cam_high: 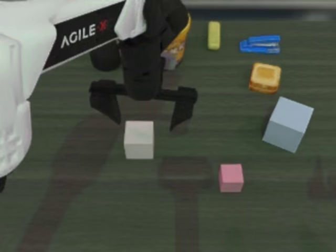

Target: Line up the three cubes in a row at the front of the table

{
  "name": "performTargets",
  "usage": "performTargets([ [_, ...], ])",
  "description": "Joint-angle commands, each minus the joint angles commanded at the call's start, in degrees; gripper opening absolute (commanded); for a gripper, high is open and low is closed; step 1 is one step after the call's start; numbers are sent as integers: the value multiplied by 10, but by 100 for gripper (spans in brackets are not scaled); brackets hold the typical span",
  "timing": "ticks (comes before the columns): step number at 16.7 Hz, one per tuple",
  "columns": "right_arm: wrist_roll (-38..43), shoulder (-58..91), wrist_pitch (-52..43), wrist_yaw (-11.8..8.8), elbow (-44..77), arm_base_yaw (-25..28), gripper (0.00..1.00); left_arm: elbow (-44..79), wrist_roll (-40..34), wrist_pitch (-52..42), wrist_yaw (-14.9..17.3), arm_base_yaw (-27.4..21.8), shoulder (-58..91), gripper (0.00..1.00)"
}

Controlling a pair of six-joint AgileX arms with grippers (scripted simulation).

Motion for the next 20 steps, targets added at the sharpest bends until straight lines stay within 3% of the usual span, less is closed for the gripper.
performTargets([
  [4, 0, 0, 0, 0, 0, 0, 100, -23, -62, 14, -1, 26, -18, 100],
  [10, 0, 0, 0, 0, 0, 0, 100, -29, -63, 22, -1, 25, -13, 100],
  [20, 0, 0, 0, 0, 0, 0, 100, -144, -61, 188, -1, 27, 36, 100],
])
